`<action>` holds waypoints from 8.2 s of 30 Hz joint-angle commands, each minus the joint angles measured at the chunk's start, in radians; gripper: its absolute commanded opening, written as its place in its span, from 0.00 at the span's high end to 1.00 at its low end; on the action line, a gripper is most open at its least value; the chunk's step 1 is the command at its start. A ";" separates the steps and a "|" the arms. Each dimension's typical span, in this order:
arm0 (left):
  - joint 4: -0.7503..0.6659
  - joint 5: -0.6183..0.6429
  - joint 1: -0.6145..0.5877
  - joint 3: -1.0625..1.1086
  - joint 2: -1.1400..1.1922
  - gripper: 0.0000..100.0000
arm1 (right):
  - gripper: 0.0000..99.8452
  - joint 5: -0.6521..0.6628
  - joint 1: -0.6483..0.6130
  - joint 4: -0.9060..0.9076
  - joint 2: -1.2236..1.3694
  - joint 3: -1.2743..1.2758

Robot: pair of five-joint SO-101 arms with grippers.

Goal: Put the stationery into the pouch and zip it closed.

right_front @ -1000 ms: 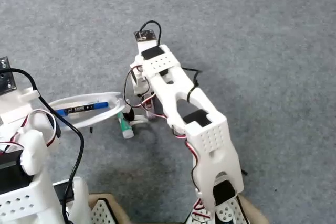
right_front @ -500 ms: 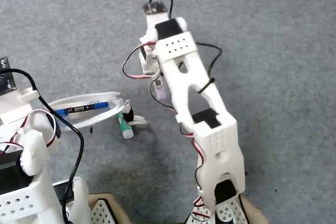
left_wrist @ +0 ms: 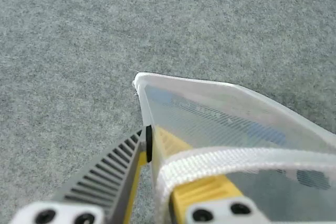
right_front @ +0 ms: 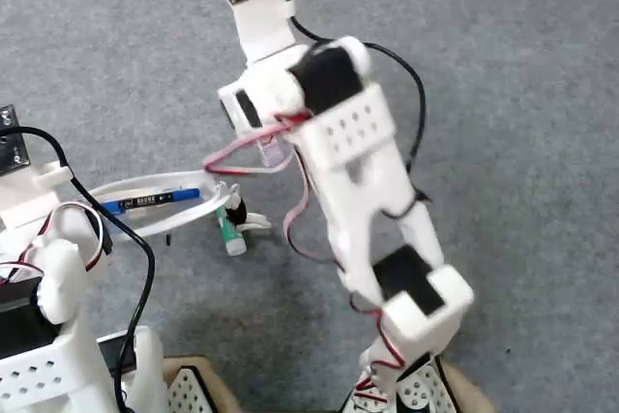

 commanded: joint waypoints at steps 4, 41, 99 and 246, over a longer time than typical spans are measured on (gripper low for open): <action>-0.029 0.003 -0.001 -0.022 -0.020 0.97 | 0.99 0.086 -0.095 -0.066 -0.197 -0.042; -0.029 0.003 0.001 -0.019 -0.021 0.97 | 0.99 0.660 -0.474 -0.014 -0.246 0.153; 0.091 0.002 0.104 -0.107 -0.009 0.97 | 0.99 0.049 -0.365 -0.621 -0.762 0.731; 0.089 -0.017 0.105 -0.107 -0.012 0.97 | 0.99 0.127 -0.497 -0.885 -1.093 1.354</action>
